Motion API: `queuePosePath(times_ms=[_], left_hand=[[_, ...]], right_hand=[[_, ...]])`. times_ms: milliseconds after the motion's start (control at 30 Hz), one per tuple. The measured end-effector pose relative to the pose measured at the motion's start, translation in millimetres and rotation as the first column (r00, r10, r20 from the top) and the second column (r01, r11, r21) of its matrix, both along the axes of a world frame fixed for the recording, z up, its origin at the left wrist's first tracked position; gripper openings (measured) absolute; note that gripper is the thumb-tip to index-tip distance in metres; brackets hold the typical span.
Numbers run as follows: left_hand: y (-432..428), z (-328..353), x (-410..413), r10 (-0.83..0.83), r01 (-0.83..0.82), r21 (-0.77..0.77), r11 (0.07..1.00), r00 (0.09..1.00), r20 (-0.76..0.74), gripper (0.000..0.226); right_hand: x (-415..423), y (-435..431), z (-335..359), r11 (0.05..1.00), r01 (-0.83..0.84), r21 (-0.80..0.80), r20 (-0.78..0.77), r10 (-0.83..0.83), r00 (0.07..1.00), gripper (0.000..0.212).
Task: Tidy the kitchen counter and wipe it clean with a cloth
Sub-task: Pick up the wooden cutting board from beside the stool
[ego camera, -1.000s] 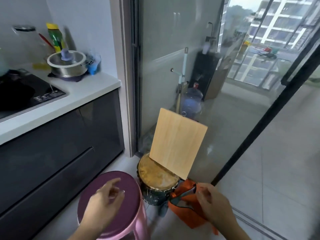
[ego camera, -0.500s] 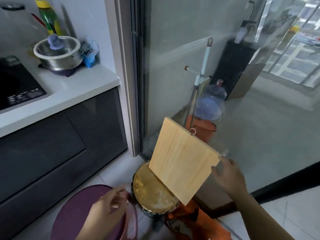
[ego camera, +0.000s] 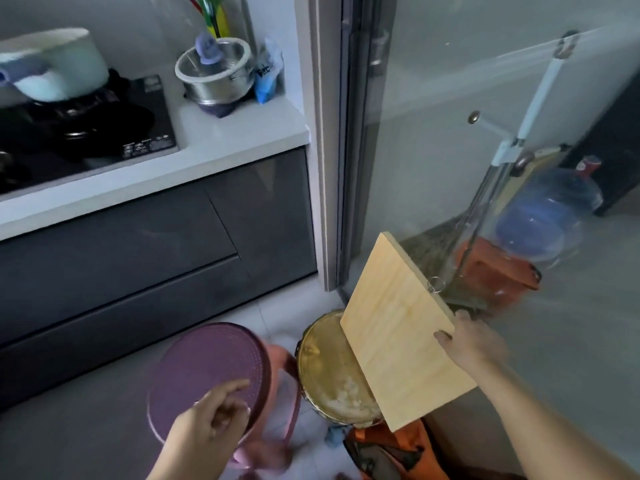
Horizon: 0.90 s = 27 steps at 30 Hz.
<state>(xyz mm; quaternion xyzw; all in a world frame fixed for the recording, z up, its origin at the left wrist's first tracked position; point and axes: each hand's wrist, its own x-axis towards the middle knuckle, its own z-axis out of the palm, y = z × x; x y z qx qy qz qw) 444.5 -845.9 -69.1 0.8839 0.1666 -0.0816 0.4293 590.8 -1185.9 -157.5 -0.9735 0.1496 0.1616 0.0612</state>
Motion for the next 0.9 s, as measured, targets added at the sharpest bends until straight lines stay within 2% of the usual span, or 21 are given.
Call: queuePosePath(times_ms=[100, 200, 300, 367, 500, 633, 800, 900], left_hand=[[2, -2, -20, 0.06, -0.06, 0.009, 0.998, 0.998, 0.009, 0.051], [8, -1, -42, 0.125, -0.126, 0.009, 0.992, 0.991, 0.038, 0.063], [22, 1, -63, 0.183, -0.184, 0.002, 0.983, 0.98, 0.078, 0.056], [35, 4, -76, 0.236, -0.234, -0.028, 0.972, 0.965, 0.118, 0.06], [62, 8, -105, 0.274, -0.27, -0.048, 0.962, 0.942, 0.193, 0.039], [102, 11, -141, 0.332, -0.312, -0.116, 0.943, 0.911, 0.245, 0.032], [167, 28, -197, 0.504, -0.465, -0.194, 0.864, 0.791, 0.347, 0.031], [213, 31, -240, 0.602, -0.566, -0.211, 0.797, 0.716, 0.354, 0.042]], right_hand=[[5, 5, 1, 0.993, -0.079, 0.083, -0.042, 0.083, 0.996, 0.04], [-4, 20, 10, 0.98, -0.143, 0.138, 0.017, 0.142, 0.99, 0.028], [-16, 51, 39, 0.961, -0.255, 0.106, 0.086, 0.246, 0.965, 0.03], [-25, 75, 67, 0.927, -0.367, 0.074, 0.116, 0.357, 0.927, 0.029], [-50, 118, 133, 0.84, -0.541, 0.036, 0.158, 0.53, 0.833, 0.032], [-86, 172, 210, 0.781, -0.617, 0.096, 0.303, 0.567, 0.766, 0.026], [-140, 272, 286, 0.633, -0.747, 0.203, 0.56, 0.55, 0.619, 0.028], [-182, 339, 310, 0.493, -0.826, 0.272, 0.606, 0.579, 0.545, 0.031]])
